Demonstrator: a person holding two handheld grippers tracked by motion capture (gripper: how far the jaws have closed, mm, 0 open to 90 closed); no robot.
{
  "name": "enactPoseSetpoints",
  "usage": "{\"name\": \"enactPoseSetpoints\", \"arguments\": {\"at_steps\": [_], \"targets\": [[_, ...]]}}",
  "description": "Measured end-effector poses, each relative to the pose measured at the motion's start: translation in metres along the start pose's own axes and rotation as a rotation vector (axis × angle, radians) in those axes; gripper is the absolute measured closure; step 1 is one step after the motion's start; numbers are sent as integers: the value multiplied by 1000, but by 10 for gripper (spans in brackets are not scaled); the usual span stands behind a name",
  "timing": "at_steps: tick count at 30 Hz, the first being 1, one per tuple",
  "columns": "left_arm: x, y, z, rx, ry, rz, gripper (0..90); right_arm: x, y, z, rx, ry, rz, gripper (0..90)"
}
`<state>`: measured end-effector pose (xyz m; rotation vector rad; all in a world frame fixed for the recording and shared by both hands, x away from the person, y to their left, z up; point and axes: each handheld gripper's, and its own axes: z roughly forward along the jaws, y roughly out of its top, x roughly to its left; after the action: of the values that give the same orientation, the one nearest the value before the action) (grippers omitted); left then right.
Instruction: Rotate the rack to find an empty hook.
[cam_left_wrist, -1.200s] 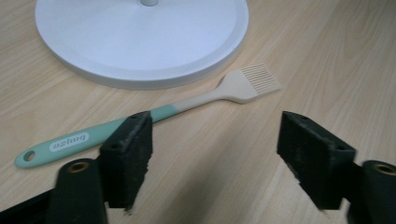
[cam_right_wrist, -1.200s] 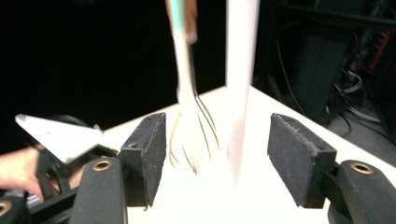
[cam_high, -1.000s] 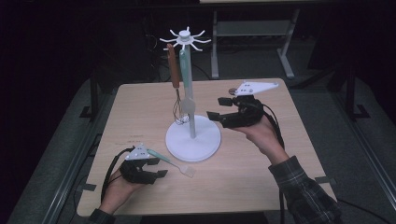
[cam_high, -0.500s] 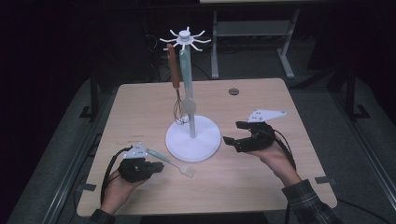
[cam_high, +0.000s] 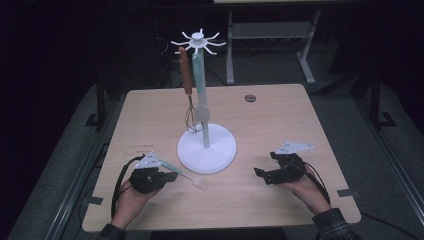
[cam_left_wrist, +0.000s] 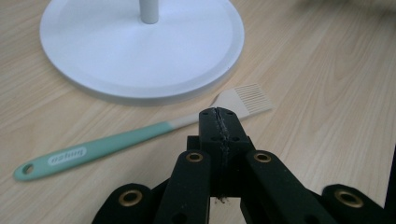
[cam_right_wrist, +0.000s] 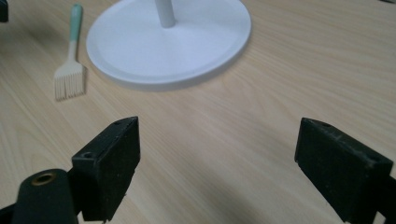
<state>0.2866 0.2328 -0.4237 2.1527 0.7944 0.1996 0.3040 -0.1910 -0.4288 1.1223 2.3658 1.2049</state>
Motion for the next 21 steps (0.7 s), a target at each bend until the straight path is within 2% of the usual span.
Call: {"name": "enactPoseSetpoints", "arguments": {"at_steps": [8, 15, 17, 21], "targets": [[-2, 9, 13, -17, -8, 18, 898, -3, -17, -1, 22, -42, 19, 143], [-6, 17, 26, -19, -18, 38, 899, -5, -19, -2, 19, -54, 23, 143], [-7, 19, 26, -23, -17, 46, 899, -5, -19, -2, 21, -52, 23, 143], [-9, 34, 16, -49, -40, 23, 899, -5, -19, -1, 23, -49, 26, 143]]}}
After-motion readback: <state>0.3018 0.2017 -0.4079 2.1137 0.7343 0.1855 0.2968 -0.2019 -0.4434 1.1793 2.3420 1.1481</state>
